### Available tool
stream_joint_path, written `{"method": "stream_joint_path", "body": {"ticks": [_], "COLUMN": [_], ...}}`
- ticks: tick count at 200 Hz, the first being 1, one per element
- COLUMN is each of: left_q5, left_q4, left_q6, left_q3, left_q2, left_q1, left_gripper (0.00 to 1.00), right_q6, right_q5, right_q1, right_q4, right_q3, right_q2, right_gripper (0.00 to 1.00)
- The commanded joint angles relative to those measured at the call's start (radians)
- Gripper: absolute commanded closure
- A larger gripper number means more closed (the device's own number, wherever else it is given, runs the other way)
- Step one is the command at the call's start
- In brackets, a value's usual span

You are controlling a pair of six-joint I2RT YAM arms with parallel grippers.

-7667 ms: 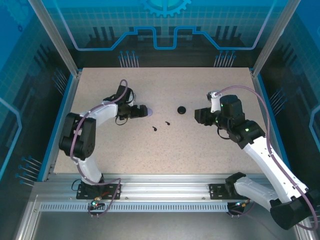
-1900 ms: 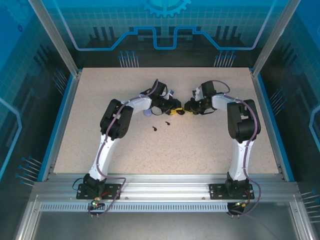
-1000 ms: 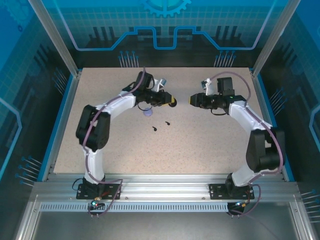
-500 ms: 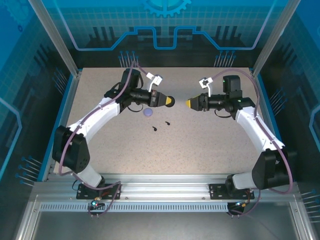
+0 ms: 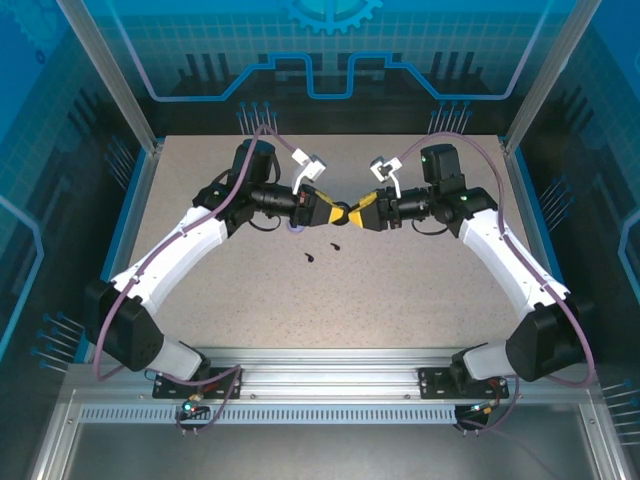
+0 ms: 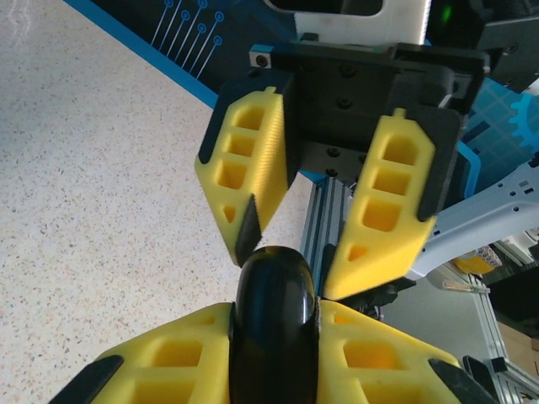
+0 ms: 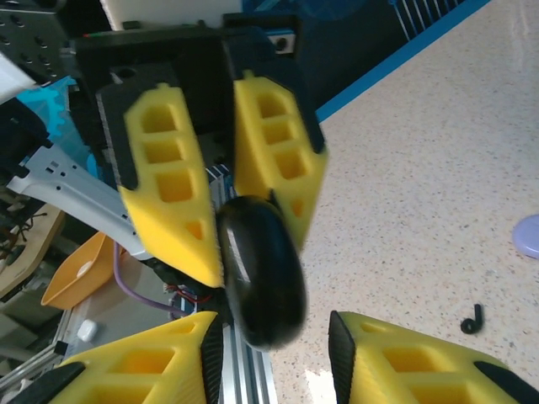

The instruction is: Insert the wireless bluetooth earbuds into the charging case

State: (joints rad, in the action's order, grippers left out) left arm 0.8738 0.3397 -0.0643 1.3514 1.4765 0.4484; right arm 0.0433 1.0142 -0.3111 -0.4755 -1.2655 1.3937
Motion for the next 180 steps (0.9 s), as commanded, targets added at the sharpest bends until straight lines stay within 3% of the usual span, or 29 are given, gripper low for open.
{"method": "stream_joint_path", "body": {"ticks": [1,76,128,151,180], "left_q5": [0.035,0.044,0.029,0.007,-0.037], "left_q4": [0.029,0.028,0.019,0.012,-0.002], "left_q6": [0.042,0.043,0.035,0.028,0.008], "left_q3": [-0.01,0.0,0.002,0.002,-0.006], "left_q2": [-0.022,-0.028,-0.025,-0.022,-0.023], "left_q1": [0.006,0.021,0.021,0.021,0.02], "left_gripper": [0.8,0.8,0.79,0.75,0.65], "right_q6": [-0.033,-0.046,-0.057,-0.059,-0.038], "right_q5": [0.035,0.068,0.095,0.097,0.072], "right_q1": [-0.02,-0.053,-0.066,-0.066,-0.059], "right_q4": [-0.042,-0.051,-0.055,-0.054,-0.027], "right_q3": [-0.037,-0.058,-0.064,-0.063,-0.051], "right_q2": [0.01,0.037,0.033,0.024,0.008], "right_gripper": [0.6,0.65,0.76,0.84,0.86]}}
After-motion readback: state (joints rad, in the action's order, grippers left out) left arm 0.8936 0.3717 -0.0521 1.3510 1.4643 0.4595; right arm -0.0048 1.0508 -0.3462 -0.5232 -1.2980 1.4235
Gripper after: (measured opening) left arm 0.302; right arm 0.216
